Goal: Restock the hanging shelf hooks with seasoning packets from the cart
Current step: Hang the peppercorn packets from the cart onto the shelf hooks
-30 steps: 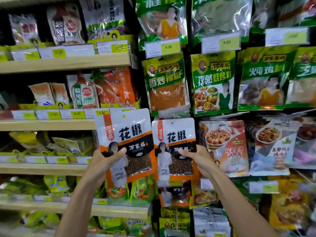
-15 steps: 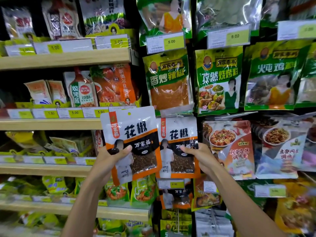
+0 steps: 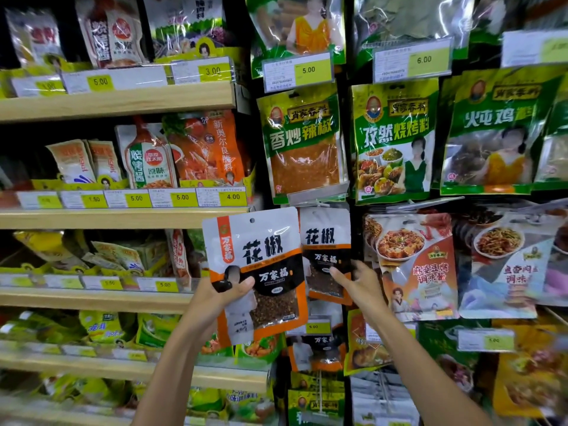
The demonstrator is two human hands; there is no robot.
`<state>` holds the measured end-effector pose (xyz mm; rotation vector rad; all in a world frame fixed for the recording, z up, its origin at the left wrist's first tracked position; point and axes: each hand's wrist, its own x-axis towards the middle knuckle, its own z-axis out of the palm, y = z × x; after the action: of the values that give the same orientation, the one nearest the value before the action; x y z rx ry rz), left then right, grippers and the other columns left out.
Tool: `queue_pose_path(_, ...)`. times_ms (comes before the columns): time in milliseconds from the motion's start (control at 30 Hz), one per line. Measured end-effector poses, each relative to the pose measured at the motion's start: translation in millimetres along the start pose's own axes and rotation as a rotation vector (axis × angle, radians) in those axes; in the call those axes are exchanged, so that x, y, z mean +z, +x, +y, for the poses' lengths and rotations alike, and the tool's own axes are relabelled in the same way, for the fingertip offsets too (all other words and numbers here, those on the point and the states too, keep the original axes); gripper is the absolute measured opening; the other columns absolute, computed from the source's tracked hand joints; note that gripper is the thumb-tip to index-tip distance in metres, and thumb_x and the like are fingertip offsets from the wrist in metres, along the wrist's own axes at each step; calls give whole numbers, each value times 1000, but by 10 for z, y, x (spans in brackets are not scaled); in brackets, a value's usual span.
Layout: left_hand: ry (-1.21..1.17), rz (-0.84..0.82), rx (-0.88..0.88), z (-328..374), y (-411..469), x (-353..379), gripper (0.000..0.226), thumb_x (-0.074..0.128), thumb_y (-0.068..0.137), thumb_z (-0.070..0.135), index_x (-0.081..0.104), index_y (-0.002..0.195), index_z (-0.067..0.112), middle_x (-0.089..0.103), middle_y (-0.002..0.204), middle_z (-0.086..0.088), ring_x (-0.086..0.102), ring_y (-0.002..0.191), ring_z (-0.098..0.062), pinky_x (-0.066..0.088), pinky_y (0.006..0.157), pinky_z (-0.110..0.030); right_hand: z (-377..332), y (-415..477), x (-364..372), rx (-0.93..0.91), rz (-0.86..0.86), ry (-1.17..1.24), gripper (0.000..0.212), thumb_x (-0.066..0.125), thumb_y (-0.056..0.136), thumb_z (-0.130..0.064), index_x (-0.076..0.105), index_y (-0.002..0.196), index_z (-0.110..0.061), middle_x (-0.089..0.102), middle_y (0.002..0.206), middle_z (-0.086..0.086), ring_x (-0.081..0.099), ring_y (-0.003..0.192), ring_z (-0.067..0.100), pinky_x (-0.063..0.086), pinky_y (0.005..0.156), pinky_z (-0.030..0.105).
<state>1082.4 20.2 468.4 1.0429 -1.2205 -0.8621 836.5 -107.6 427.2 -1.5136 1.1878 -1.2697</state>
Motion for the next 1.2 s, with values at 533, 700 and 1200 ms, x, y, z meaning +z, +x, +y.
queue_pose_path(533, 346, 57, 149, -90, 113, 612, 9, 73, 82, 28, 67, 81, 34, 67, 72, 17, 63, 68, 2, 47, 58, -14, -182, -544, 39, -88, -86, 291, 27, 70, 80, -36, 70, 100, -19, 74, 101, -3, 68, 100, 13, 53, 90, 35)
queue_pose_path(700, 1010, 750, 832, 181, 463, 266, 19, 54, 95, 12, 65, 107, 2, 66, 96, -11, 57, 90, -24, 45, 79, -30, -196, -361, -13, -86, -27, 259, 10, 68, 86, -25, 69, 96, -22, 73, 101, -2, 68, 99, 12, 52, 91, 36)
queue_pose_path(1200, 1254, 718, 1032, -130, 1240, -158, 28, 34, 99, 21, 51, 111, 2, 54, 111, -25, 43, 108, -35, 34, 101, -49, -253, -4, 52, -52, 25, 248, 13, 67, 88, -21, 69, 100, -17, 73, 103, 0, 67, 98, 12, 52, 88, 30)
